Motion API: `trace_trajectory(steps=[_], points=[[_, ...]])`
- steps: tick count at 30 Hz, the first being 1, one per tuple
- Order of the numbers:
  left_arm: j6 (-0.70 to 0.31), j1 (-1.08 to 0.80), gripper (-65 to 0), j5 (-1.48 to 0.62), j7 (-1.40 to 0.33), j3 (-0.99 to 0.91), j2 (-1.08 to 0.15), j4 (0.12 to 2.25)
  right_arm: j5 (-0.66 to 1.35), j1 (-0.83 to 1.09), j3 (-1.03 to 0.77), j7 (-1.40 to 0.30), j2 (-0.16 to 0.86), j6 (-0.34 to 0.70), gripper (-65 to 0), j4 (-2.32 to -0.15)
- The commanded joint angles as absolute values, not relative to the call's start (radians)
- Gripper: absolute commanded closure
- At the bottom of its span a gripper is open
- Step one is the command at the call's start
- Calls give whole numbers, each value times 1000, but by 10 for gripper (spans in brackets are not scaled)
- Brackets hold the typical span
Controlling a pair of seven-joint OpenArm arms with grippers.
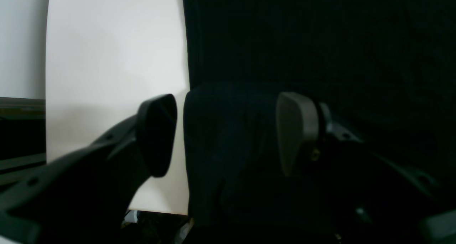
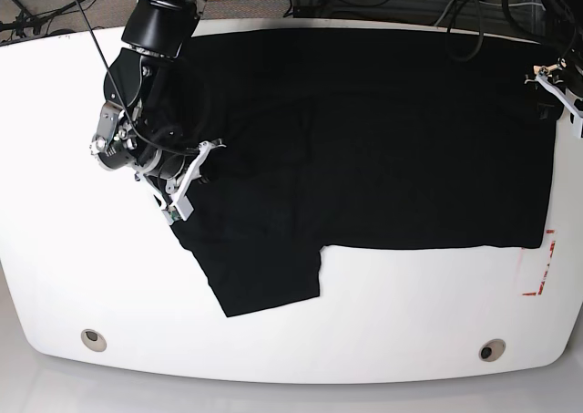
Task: Fold the T-shirt properly
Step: 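Move the right gripper to the T-shirt's side edge and grasp it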
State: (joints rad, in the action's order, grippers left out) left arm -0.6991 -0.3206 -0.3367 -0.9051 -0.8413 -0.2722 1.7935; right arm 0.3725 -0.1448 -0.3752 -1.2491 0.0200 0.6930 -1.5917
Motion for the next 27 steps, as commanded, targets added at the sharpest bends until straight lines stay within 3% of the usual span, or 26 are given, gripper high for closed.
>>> trace_trajectory(steps=[1, 6, 8, 10, 14, 21, 27], points=[[-698, -318, -397, -344, -891, -846, -291, 1808, 387, -183, -378, -1228, 50, 698, 0, -1573], [-698, -321, -397, -344, -891, -846, -291, 1808, 386, -217, -378, -1211, 91, 698, -36, -1540], [-698, -321, -397, -344, -891, -846, -291, 1808, 386, -223, -378, -1211, 110, 698, -101, -1534], [-698, -321, -397, -344, -891, -846, -291, 1808, 386, -223, -380, -1208, 122, 698, -238, -1535], [-698, -320, -397, -344, -891, -846, -291, 1808, 386, -243, -420, -1207, 160, 698, -417, -1532], [-698, -298, -397, -346, -891, -845, -291, 1808, 384, -292, -449, -1161, 197, 698, -438, -1517], [-698, -260, -397, -343, -891, -846, -291, 1808, 387, -369, -449, -1032, 236, 698, -438, -1322]])
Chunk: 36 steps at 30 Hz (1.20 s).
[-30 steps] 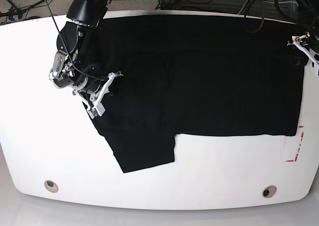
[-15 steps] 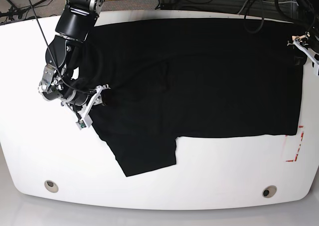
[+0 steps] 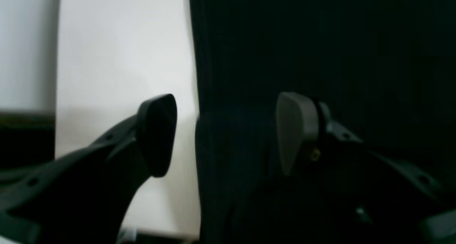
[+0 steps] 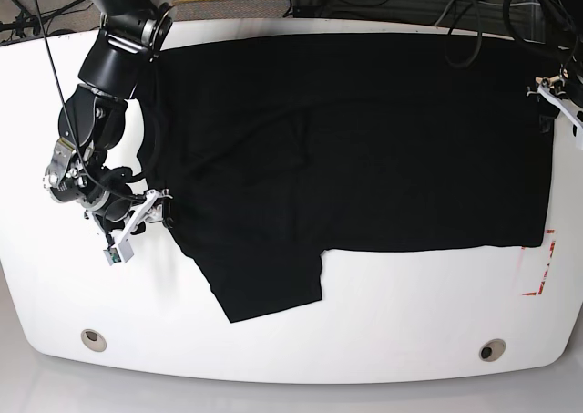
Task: Fold the T-shirt properly
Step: 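Move the right gripper to the T-shirt's side edge and grasp it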
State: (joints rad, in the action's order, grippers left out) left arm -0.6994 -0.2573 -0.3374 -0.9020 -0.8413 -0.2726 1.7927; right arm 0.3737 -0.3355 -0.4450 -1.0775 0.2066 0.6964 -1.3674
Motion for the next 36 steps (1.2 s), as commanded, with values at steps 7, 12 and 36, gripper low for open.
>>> trace_trajectory(steps=[7, 12, 36], points=[[-698, -228, -397, -343, -891, -829, -291, 1808, 386, -507, -446, -816, 286, 698, -438, -960], [-698, -225, -397, -343, -891, -829, -291, 1808, 344, -599, -406, -676, 318, 698, -438, -754], [-698, -110, -403, -343, -888, -828, -298, 1807, 252, -656, -306, -415, 214, 698, -361, -507]])
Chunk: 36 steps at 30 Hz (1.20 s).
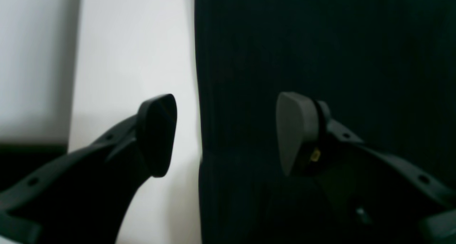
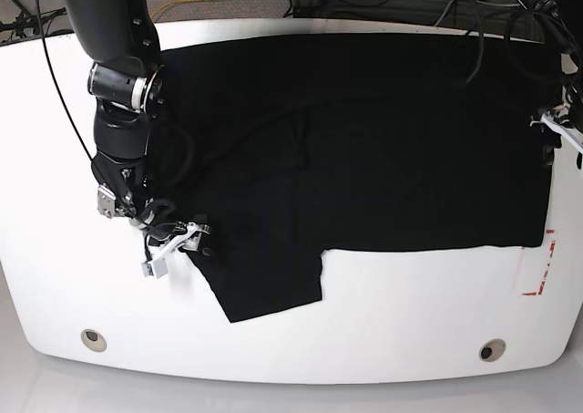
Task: Fold the T-shirt properly
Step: 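Move the right gripper to the T-shirt's side edge and grasp it, then move the left gripper to the opposite corner and grasp it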
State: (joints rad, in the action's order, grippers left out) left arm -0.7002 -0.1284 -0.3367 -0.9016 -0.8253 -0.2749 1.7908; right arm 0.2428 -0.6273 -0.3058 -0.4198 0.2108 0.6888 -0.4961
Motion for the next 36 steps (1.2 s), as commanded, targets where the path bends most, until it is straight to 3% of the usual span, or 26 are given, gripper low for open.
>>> trace_trajectory(steps=[1, 5, 9, 13, 24, 36], points=[[-650, -88, -413, -341, -888, -825, -300, 1807, 252, -659, -306, -415, 208, 698, -311, -507], [-484, -4, -508, -341, -888, -809, -312, 1732, 252, -661, -306, -415, 205, 698, -152, -510], [-371, 87, -533, -343, -886, -731, -381, 1550, 252, -676, -306, -415, 205, 698, -81, -509], [-352, 186, -533, -344, -846, -677, -420, 1353, 252, -676, -305, -417, 205, 698, -70, -510], [-351, 351, -532, -344, -486, -461, -516, 829, 254, -679, -239, -417, 205, 698, -70, -512], [-354, 486, -532, -344, -355, -302, -527, 581, 262, -679, -225, -417, 213, 698, -67, -512]])
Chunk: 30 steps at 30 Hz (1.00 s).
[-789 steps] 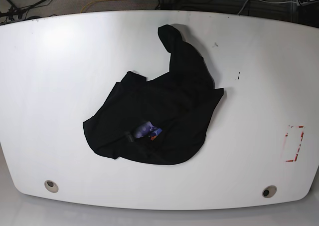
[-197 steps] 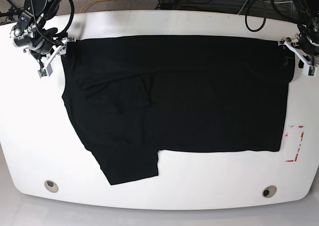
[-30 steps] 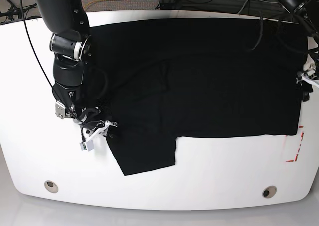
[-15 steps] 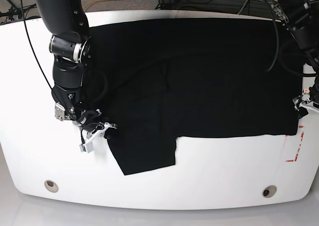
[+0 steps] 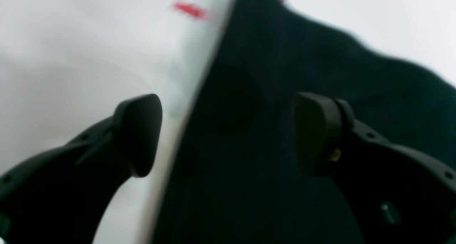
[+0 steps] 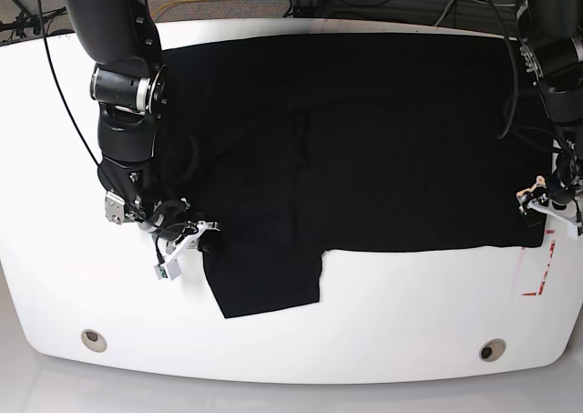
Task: Fold the T-shirt properly
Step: 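Move the left gripper to the opposite corner and grasp it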
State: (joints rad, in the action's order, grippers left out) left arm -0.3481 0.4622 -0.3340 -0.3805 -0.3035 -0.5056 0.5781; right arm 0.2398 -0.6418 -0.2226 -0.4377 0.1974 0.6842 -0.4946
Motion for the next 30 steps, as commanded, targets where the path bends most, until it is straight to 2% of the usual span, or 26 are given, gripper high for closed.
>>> trace_trajectory(steps=[1, 9, 11, 15, 19, 20, 21, 23, 30], points=[[-354, 487, -532, -344, -352, -300, -524, 573, 262, -679, -223, -417, 213, 698, -67, -513], [-355, 512, -528, -343, -351, -298, -478, 495, 262, -682, -226, -417, 231, 698, -63, -516], [-355, 512, -506, -343, -351, -298, -478, 479, 263, -682, -226, -417, 232, 698, -63, -535], [-357, 509, -389, -343, -351, -292, -478, 481, 260, -676, -226, -440, 234, 698, -63, -584], [-357, 509, -224, -346, -351, -246, -478, 490, 262, -674, -228, -487, 236, 698, -29, -622], [-357, 509, -151, -346, -348, -239, -478, 512, 255, -674, -228, -492, 236, 698, 0, -631], [-357, 509, -75, -346, -338, -239, -478, 541, 254, -674, -225, -492, 237, 698, 0, -636], [-357, 507, 0, -346, -331, -236, -478, 567, 252, -679, -223, -493, 243, 698, 0, -638], [-358, 507, 0, -349, -363, -237, -476, 693, 254, -704, -222, -510, 260, 698, 0, -638]])
